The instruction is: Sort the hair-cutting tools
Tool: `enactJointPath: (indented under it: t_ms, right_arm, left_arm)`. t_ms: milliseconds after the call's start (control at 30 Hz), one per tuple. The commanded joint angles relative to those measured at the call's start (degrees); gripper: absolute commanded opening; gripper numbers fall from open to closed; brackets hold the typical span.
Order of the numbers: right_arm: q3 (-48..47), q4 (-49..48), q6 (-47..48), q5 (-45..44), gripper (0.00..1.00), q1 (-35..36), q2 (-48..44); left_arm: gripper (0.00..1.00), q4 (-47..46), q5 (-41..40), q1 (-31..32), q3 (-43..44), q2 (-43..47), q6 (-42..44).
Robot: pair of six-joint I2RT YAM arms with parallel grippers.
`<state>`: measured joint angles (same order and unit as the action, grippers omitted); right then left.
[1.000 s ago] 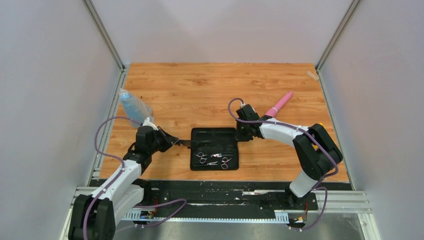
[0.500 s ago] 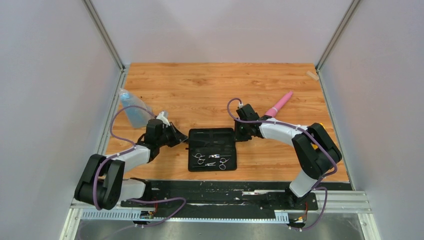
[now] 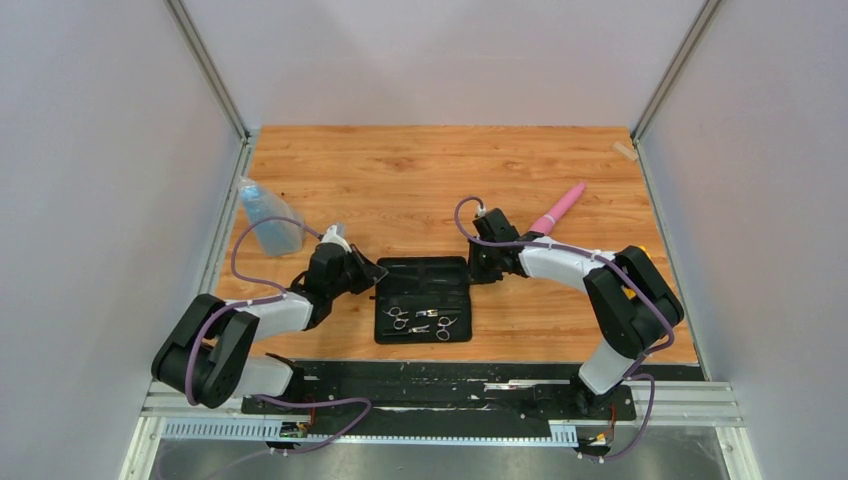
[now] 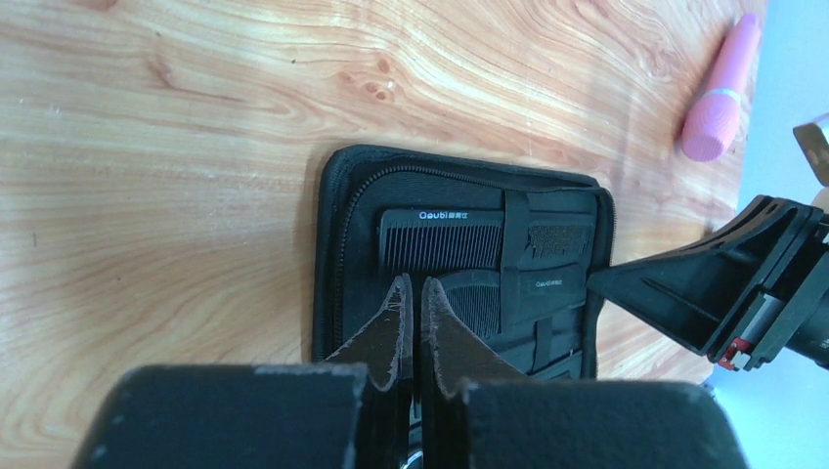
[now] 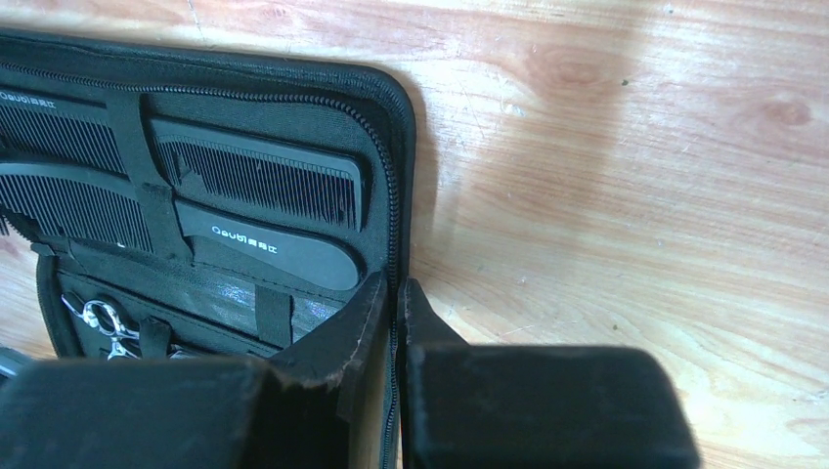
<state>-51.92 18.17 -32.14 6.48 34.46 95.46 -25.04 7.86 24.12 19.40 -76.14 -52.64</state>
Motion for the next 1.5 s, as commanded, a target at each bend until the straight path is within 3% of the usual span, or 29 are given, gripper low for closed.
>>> enactJointPath:
  t_ms: [0, 100, 300, 367, 467, 567, 700, 900, 1033, 1233, 1333, 1467]
  right_arm:
    - [0.7, -4.6, -3.0, 6.1, 0.01, 1.3, 0.0]
    - [0.9, -5.1, -3.4, 6.5, 0.01, 1.3, 0.0]
    - [1.1, -5.5, -3.6, 6.9, 0.01, 1.3, -0.1]
    - [1.1, -5.5, -3.6, 6.9, 0.01, 1.3, -0.2]
    - [1.3, -5.4, -3.4, 6.1, 0.02, 1.3, -1.0]
    - [1.4, -4.8, -3.2, 4.3, 0.04, 1.2, -1.9]
    - [1.1, -3.6, -2.8, 2.2, 0.12, 1.2, -3.3]
    - [0.5, -2.3, -2.1, -0.3, 0.18, 1.2, -5.3]
    - [0.6, -2.0, -2.1, -0.4, 0.19, 1.2, -5.3]
    - [0.8, -2.0, -2.2, -0.3, 0.19, 1.1, -5.3]
    - [0.6, -2.0, -2.1, -0.2, 0.19, 1.2, -5.0]
    - [0.3, -2.0, -1.9, -0.1, 0.19, 1.2, -4.5]
  left_arm:
    - [0.00, -2.3, -4.7, 2.9, -2.4, -1.8, -4.8]
    - [0.01, -2.7, -4.8, 3.9, -2.0, -3.5, -5.2]
    - [0.14, -4.0, -2.8, 5.5, -1.0, -7.7, -4.6]
    - [0.22, -3.6, -2.4, 5.6, -0.4, -8.1, -4.0]
    - [0.43, -1.2, -3.1, 5.6, 0.5, -6.7, -2.8]
    - [0.65, 6.5, -6.5, 5.6, 2.0, -2.0, -0.1]
    - [0.86, 16.7, -10.7, 5.6, 4.3, 4.3, 2.7]
    - [0.99, 29.2, -14.9, 5.5, 6.6, 10.7, 4.4]
    - [0.97, 35.2, -17.0, 5.5, 8.5, 13.2, 6.2]
    - [0.76, 36.7, -13.9, 5.6, 11.7, 10.7, 7.8]
    - [0.60, 36.5, -12.9, 5.6, 13.2, 8.6, 8.4]
    - [0.55, 35.8, -12.4, 5.7, 15.2, 5.1, 9.1]
